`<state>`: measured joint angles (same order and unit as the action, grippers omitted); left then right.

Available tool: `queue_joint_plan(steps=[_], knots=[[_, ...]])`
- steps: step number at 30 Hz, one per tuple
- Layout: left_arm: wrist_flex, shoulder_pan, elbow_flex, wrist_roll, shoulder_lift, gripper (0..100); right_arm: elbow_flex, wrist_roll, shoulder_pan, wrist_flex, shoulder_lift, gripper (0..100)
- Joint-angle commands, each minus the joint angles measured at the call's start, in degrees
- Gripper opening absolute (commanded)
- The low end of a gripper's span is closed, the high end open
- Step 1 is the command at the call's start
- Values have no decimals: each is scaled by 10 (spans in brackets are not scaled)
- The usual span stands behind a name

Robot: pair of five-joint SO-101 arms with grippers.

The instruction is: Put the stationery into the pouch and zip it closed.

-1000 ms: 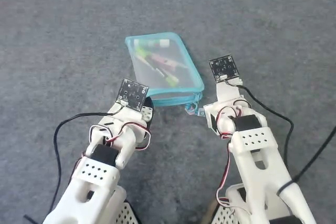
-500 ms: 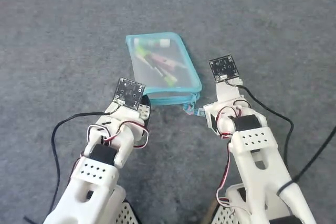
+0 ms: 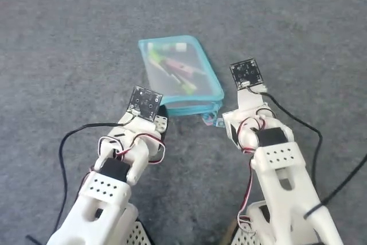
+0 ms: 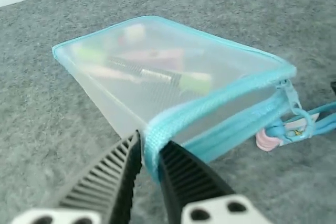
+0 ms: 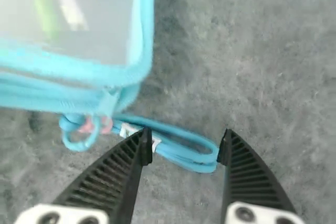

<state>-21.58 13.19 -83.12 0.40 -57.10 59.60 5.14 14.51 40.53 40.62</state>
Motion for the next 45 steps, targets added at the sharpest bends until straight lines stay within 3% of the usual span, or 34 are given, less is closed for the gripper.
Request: queue_joint_plan(steps=[1,8,23,27,34,38,45], knots=[[9,15,17,8,-4,13,-3,-11,24,-8,49,206],[9,15,17,7,-4,13,13,-86,136,-57,40,206],[8,15,16,7,-4,13,14,-84,136,-172,-140,206],[8,15,16,7,-4,13,15,-84,135,-152,-101,206],[9,15,18,7,-4,13,28,-84,138,18,88,206],[9,15,18,7,-4,13,74,-84,139,-15,131,205],[9,14,18,7,-4,13,104,-84,139,-92,80,205]])
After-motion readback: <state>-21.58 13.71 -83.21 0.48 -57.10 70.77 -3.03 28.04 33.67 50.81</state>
